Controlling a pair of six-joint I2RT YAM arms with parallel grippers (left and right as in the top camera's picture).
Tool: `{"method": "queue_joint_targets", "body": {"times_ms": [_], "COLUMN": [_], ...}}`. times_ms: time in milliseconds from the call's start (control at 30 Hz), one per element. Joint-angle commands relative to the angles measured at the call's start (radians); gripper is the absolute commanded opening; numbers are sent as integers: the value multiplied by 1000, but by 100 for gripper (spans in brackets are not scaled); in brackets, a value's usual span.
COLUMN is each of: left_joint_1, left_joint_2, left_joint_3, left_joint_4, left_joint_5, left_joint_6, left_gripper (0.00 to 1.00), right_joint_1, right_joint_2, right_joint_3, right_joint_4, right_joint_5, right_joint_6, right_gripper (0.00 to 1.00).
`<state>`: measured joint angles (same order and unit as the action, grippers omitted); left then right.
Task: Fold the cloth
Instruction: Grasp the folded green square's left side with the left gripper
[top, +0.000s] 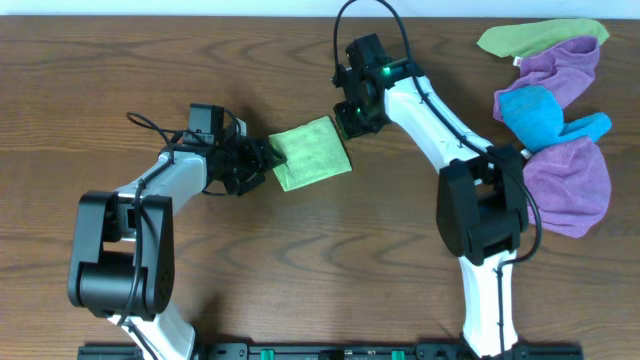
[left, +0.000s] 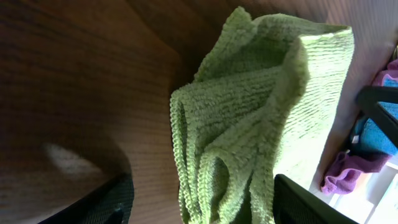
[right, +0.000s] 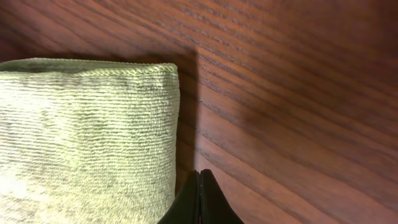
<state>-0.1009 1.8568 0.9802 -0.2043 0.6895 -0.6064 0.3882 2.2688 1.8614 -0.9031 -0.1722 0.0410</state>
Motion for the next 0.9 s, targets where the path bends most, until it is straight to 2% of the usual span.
{"method": "queue_joint_targets", "body": {"times_ms": [0, 267, 867], "left_joint_1": [3, 0, -40], "left_joint_2": [28, 40, 85], "left_joint_3": [-5, -5, -6], "left_joint_4": [10, 75, 93], "left_joint_5": [17, 18, 11], "left_joint_6": [-5, -49, -80], "left_gripper": [72, 75, 76], "right_joint_1": [-3, 0, 34], "right_joint_2": [39, 62, 62], "right_joint_3": [-6, -6, -6], "right_joint_4": [-1, -1, 3], "right_joint_5": [-20, -76, -104], "right_joint_6": [6, 11, 18], "right_gripper": [1, 1, 1]}}
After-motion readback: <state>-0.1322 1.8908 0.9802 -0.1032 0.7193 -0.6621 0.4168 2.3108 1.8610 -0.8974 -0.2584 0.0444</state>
